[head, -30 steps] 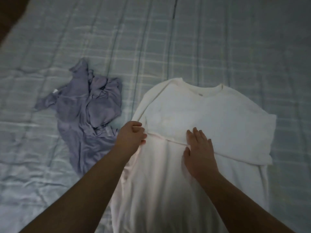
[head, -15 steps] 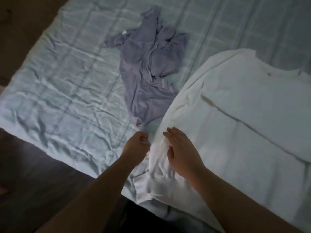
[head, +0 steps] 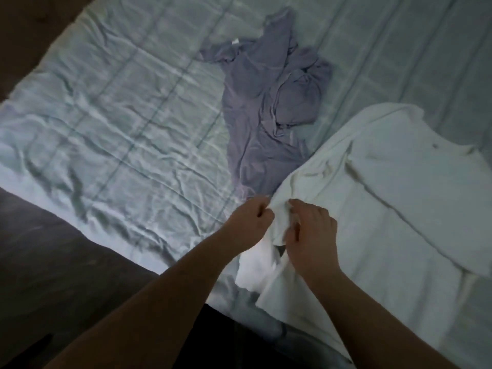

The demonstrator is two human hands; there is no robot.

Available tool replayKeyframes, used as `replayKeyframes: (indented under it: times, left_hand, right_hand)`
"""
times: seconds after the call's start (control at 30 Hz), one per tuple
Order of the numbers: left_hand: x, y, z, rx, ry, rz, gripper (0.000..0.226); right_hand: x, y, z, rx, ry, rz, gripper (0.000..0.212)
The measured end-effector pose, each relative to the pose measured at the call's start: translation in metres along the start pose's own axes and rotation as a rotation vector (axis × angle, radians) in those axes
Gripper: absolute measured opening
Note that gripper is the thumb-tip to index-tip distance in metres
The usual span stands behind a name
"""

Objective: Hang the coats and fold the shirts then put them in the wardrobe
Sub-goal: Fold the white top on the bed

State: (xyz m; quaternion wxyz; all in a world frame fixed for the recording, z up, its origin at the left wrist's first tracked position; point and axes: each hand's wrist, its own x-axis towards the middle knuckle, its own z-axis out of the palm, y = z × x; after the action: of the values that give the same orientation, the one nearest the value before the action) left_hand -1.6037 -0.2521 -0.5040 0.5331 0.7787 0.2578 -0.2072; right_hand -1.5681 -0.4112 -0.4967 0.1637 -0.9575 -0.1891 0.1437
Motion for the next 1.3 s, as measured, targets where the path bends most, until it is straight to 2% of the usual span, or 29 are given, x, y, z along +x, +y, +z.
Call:
replayKeyframes:
  times: [0.13,0.23,0.3,0.37,0.47,0.53,0.6,0.77,0.9,0.93,1.03,1.1,1.17,1.23,1.3]
  left_hand:
    - [0.003,0.007,-0.080,-0.071,0.192,0.144,0.019]
    - [0.022,0.000,-0.134,-0.070,0.216,0.130,0.015]
    - [0.039,-0.010,-0.164,0.056,0.192,0.122,0.029]
    - [0.057,-0.023,-0.186,0.258,0.199,0.110,0.028]
    - [0.077,-0.047,-0.203,0.356,0.236,0.003,0.021]
    - [0.084,-0.060,-0.204,0.405,0.169,-0.060,0.027]
    - [0.084,-0.072,-0.204,0.452,0.090,-0.043,0.029]
    - [0.074,-0.087,-0.225,0.359,0.001,0.021,0.022]
    - [0.054,-0.066,-0.250,0.103,0.095,0.124,0.021]
    - [0.051,-0.059,-0.258,0.104,0.142,0.147,0.019]
    - [0.051,-0.051,-0.281,0.395,0.237,0.140,0.017]
    - [0.062,-0.067,-0.292,0.561,0.148,0.008,0.032]
    - [0.071,-0.093,-0.293,0.650,-0.014,-0.119,0.049]
    - [0.072,-0.116,-0.287,0.693,-0.090,-0.100,0.057]
    - [0.066,-0.129,-0.286,0.635,-0.052,-0.050,0.063]
  right_hand:
    - [0.021,-0.033,0.006,0.116,0.105,-0.095,0.049]
    - [0.037,-0.063,0.016,0.186,-0.001,-0.107,0.061]
    - [0.046,-0.080,0.023,0.190,-0.062,-0.096,0.062]
    - [0.055,-0.090,0.031,0.163,-0.065,-0.115,0.056]
    - [0.060,-0.100,0.036,0.101,-0.013,-0.143,0.044]
    - [0.064,-0.105,0.039,0.064,-0.041,-0.128,0.043]
    - [0.069,-0.107,0.044,0.049,-0.072,-0.148,0.046]
    - [0.090,-0.120,0.061,-0.060,-0.159,-0.281,0.053]
    - [0.102,-0.151,0.065,-0.082,-0.114,-0.325,0.058]
    - [0.105,-0.160,0.065,-0.072,-0.089,-0.321,0.059]
    - [0.114,-0.180,0.071,-0.086,-0.043,-0.278,0.062]
    - [0.120,-0.184,0.086,-0.157,-0.113,-0.267,0.062]
    - [0.123,-0.181,0.104,-0.240,-0.222,-0.280,0.063]
    - [0.127,-0.177,0.118,-0.294,-0.249,-0.290,0.063]
    - [0.130,-0.177,0.125,-0.334,-0.223,-0.285,0.063]
